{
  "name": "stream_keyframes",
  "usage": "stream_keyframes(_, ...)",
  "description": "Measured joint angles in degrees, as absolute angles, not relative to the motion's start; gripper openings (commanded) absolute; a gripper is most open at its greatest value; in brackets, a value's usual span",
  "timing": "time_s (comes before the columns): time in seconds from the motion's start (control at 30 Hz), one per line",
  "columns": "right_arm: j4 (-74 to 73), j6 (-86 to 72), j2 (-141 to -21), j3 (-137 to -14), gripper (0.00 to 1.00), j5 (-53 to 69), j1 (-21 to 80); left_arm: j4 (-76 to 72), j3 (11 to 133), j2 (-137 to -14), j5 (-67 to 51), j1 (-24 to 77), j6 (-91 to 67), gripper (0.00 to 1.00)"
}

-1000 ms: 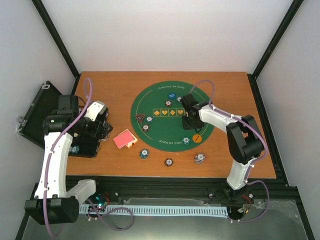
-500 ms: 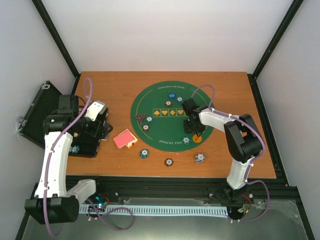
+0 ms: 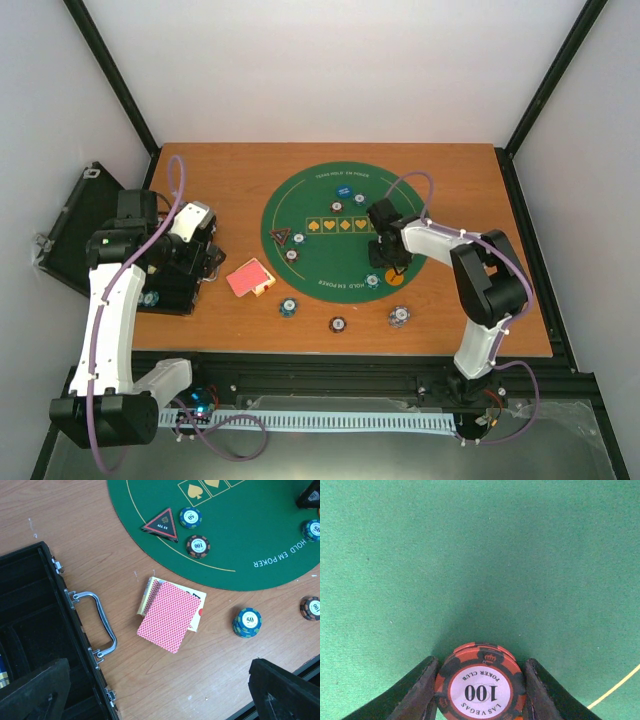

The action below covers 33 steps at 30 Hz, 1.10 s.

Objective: Distribute texas hold em gaming equipment

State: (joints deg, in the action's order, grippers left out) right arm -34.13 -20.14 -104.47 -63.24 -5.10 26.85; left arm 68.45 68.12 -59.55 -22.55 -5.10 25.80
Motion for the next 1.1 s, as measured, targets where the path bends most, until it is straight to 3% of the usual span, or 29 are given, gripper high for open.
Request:
stream_keyframes(0.23,-31.94,-20.38,-103.22,-61.43,0.41,-4.21,26.20,68.45,68.12,-59.55,-22.55,-5.10,25.80,1.00)
stream_keyframes(0.37,-32.12,-20.21,-103.22,-61.58,0.62,-3.88,25.96,68.45,68.12,-59.55,-22.55,-5.10,25.80,1.00)
stream_keyframes(0.43,-32.67,-20.23,-103.22,-62.02,0.68,-4.05,25.87,68.47,68.12,-59.55,-22.55,-5.10,25.82,1.00)
stream_keyframes(0.7,-38.44,-21.02,-100.07,-62.83,0.74,-6.13,25.17,68.53,68.51,-59.96,-22.55,-5.10,25.93,1.00)
stream_keyframes(1.1,-45.58,-30.72,-77.12,-49.91,0.76,-6.90,32.51,68.60,69.10,-60.88,-22.96,-5.10,26.39,1.00)
